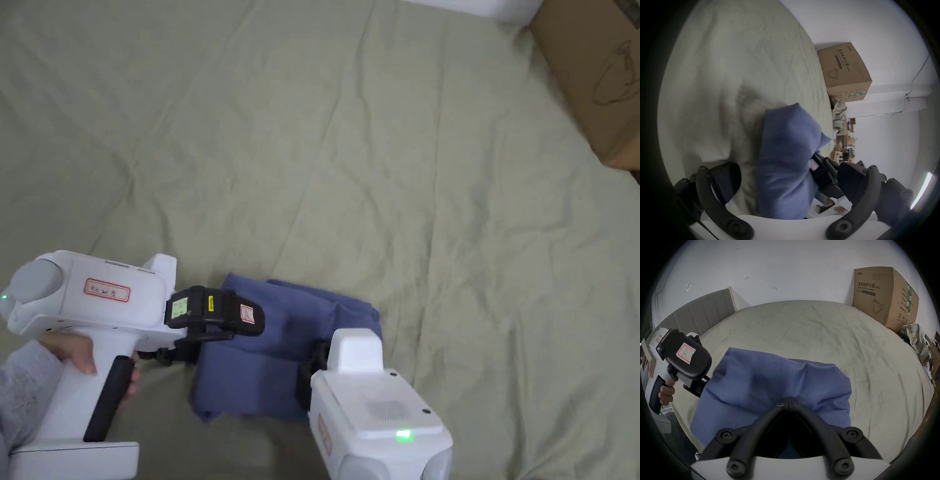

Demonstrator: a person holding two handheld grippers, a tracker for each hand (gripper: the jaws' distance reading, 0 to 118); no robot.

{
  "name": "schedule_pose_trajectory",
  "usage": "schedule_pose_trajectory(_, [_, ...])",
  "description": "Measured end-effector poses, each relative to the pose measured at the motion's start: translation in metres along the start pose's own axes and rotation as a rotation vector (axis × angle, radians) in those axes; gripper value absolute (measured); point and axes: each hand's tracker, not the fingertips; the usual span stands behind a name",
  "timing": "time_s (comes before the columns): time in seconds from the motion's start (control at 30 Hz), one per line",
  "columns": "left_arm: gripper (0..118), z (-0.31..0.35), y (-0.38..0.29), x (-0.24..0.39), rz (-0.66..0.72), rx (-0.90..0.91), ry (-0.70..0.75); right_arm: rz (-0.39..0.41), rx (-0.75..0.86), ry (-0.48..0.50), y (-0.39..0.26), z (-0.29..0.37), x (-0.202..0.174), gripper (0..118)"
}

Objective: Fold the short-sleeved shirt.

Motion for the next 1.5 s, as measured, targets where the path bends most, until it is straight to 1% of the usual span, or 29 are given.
schedule_pose_trajectory(0.03, [109,-0.003,0.001,0.0,0.015,-0.031,-0.035,-0.008,0.003,0.006,-0.001,0.0,0.001,0])
schedule_pose_trajectory(0.1, [59,-0.011,0.002,0.001,0.02,-0.06,-0.035,-0.022,0.006,0.016,-0.001,0.0,0.004,0])
schedule_pose_trajectory(0.13, [39,-0.016,0.001,0.002,0.014,-0.071,-0.025,-0.028,0.006,0.021,-0.001,0.0,0.005,0])
schedule_pose_trajectory(0.17, [37,-0.023,0.001,0.004,-0.004,-0.089,0.079,-0.033,0.005,0.024,0.0,0.001,0.007,0])
schedule_pose_trajectory(0.2, [36,-0.026,0.001,0.002,-0.024,-0.081,0.128,-0.039,0.0,0.031,0.001,-0.001,0.009,0])
schedule_pose_trajectory(0.23, [35,-0.024,0.001,0.002,-0.002,-0.074,0.071,-0.047,-0.004,0.043,0.001,-0.001,0.011,0])
schedule_pose_trajectory(0.27, [32,-0.022,0.002,0.005,0.03,-0.065,0.049,-0.051,-0.003,0.046,0.002,0.0,0.013,0])
schedule_pose_trajectory(0.3, [28,-0.022,0.002,0.011,0.043,-0.059,0.084,-0.055,-0.001,0.055,0.004,0.002,0.014,0])
schedule_pose_trajectory(0.37, [24,-0.023,0.0,0.032,0.013,-0.052,0.193,-0.054,0.006,0.045,0.01,0.01,0.013,0])
schedule_pose_trajectory(0.4, [22,-0.024,-0.001,0.041,0.012,-0.05,0.225,-0.038,0.033,0.03,0.013,0.016,0.013,0])
schedule_pose_trajectory(0.47, [20,-0.023,-0.001,0.062,-0.016,-0.049,0.293,-0.021,0.088,0.042,0.022,0.032,0.015,0])
schedule_pose_trajectory(0.5, [20,-0.021,-0.001,0.072,-0.026,-0.045,0.32,-0.021,0.114,0.048,0.028,0.042,0.016,0])
schedule_pose_trajectory(0.6, [19,-0.002,0.002,0.09,-0.071,-0.034,0.316,-0.02,0.221,0.06,0.048,0.076,0.021,0])
schedule_pose_trajectory(0.67, [19,0.018,0.004,0.099,-0.119,-0.028,0.366,-0.025,0.289,0.063,0.061,0.098,0.025,0])
schedule_pose_trajectory(0.77, [19,0.059,0.007,0.094,-0.162,-0.016,0.463,-0.049,0.335,0.073,0.073,0.118,0.028,0])
schedule_pose_trajectory(0.8, [19,0.075,0.009,0.089,-0.16,-0.012,0.496,-0.043,0.341,0.076,0.075,0.122,0.027,0])
schedule_pose_trajectory(0.87, [19,0.108,0.012,0.073,-0.218,-0.02,0.532,-0.036,0.355,0.072,0.076,0.125,0.024,0])
schedule_pose_trajectory(0.93, [19,0.141,0.02,0.056,-0.17,0.004,0.624,-0.045,0.351,0.086,0.074,0.123,0.02,0])
schedule_pose_trajectory(1.0, [19,0.176,0.036,0.028,-0.146,0.03,0.685,-0.057,0.335,0.091,0.072,0.119,0.015,0])
schedule_pose_trajectory(1.1, [20,0.219,0.042,0.006,-0.081,0.075,0.762,-0.036,0.297,0.093,0.069,0.11,0.007,0])
schedule_pose_trajectory(1.2, [20,0.257,0.053,-0.014,-0.088,0.094,0.851,-0.022,0.27,0.103,0.067,0.103,-0.001,0])
schedule_pose_trajectory(1.27, [20,0.277,0.06,-0.026,-0.049,0.111,0.923,-0.013,0.255,0.102,0.068,0.098,-0.004,0])
schedule_pose_trajectory(1.33, [21,0.29,0.064,-0.04,-0.032,0.111,0.993,-0.012,0.242,0.099,0.068,0.09,0.001,0])
schedule_pose_trajectory(1.37, [29,0.289,0.06,-0.038,-0.034,0.11,1.034,-0.014,0.237,0.096,0.068,0.088,0.0,0])
schedule_pose_trajectory(1.47, [70,0.292,0.06,-0.054,-0.055,0.137,1.247,-0.037,0.233,0.098,0.073,0.084,-0.002,0])
schedule_pose_trajectory(1.5, [76,0.295,0.062,-0.056,-0.077,0.151,1.307,-0.036,0.237,0.098,0.074,0.084,-0.003,0])
